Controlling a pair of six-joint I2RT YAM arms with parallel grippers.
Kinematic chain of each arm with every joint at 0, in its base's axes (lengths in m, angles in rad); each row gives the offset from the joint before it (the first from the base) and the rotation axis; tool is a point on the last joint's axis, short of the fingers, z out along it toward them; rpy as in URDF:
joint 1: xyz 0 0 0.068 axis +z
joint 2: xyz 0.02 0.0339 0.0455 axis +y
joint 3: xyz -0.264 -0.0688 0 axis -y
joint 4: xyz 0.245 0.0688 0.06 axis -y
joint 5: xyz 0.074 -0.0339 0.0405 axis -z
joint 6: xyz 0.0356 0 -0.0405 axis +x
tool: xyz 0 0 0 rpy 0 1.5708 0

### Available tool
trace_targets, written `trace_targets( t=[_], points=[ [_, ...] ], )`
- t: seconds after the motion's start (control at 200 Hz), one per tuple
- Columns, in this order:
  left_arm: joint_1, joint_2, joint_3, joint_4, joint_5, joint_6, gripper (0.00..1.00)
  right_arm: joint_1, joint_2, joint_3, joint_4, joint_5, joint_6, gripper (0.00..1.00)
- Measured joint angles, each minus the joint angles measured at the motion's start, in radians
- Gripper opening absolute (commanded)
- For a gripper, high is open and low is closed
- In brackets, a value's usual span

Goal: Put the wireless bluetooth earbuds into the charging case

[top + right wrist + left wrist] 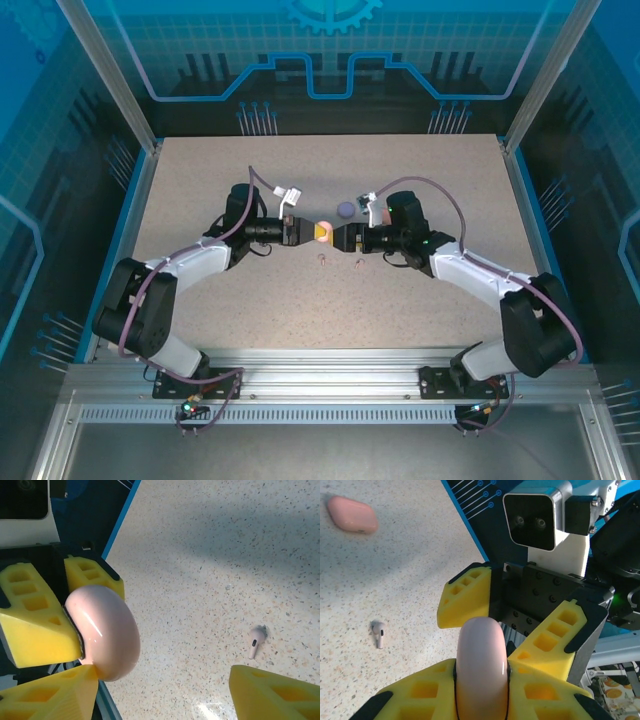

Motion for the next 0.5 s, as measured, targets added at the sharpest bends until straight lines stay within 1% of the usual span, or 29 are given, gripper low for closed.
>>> trace_targets(
  t=[0.15, 0.5],
  points=[
    [0.01, 0.0, 0.0, -0.015, -0.007, 0.0, 0.0, -0.008, 0.024, -0.004, 0.037, -0.002, 0.007, 0.66],
    [0.008, -0.043, 0.004, -0.008, 0.006, 0.0, 0.0, -0.053, 0.048, -0.036, 0.036, 0.025, 0.034, 0.64]
  ],
)
